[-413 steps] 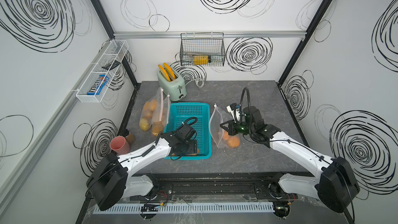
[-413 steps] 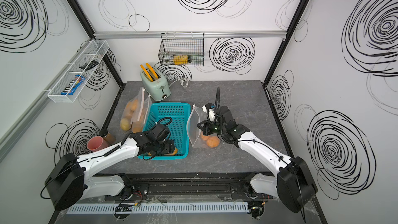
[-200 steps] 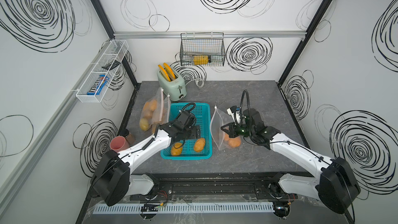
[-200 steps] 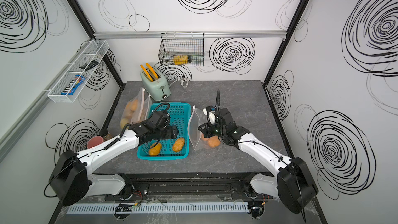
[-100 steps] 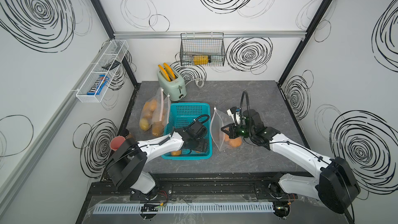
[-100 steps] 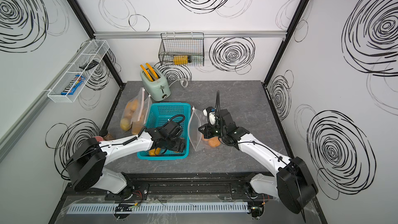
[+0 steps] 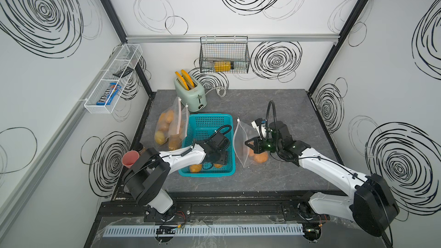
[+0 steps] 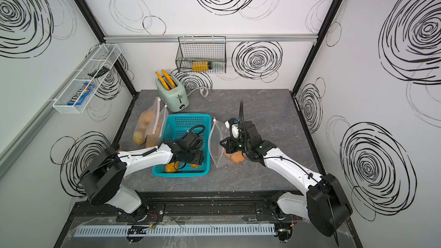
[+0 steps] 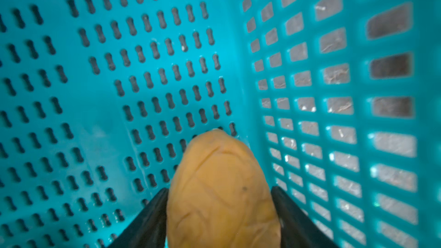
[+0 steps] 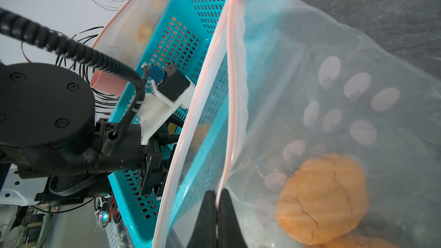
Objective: Put the potatoes into a zipper bag and zip it
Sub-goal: Pick up the potato from the basket.
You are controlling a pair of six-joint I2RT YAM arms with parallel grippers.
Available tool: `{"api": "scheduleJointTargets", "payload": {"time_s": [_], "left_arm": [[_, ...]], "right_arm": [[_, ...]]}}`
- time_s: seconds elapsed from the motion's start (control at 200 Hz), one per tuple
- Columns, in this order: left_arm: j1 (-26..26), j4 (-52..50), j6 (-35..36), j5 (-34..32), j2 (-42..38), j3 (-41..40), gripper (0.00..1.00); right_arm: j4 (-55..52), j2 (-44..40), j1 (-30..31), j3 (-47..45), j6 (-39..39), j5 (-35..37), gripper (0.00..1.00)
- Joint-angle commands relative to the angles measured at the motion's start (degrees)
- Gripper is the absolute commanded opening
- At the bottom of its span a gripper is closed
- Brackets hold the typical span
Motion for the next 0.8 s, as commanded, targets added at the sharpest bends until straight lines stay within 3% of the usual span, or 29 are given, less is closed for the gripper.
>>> {"api": "scheduleJointTargets", "payload": {"time_s": [0.0,0.165,0.325,0.796], "left_arm": [[0.28,2.10,-0.05,-1.05,-1.05,-0.62,0.63],[0.56,1.75,-0.49,-0.55,-2.48,-1.14,0.54],[0.65,-0.23,-0.87,-0.74,-6.38,-1.08,0.53],[2.56,-8.93,-3.53,3.45,-29.49,-1.96,0.53]], "right_arm": [[-0.23,0.56,0.34,0.43,-0.30,-0.08,0.00],[-0.03,0.60,0.45,0.16,-0.30,0.19,0.00],[-0.20,0.28,0.43,0.08,-0.30,0.37,0.00],[0.73,-1.76,0.19,0.04,-0.83,1.20,0.00]]}}
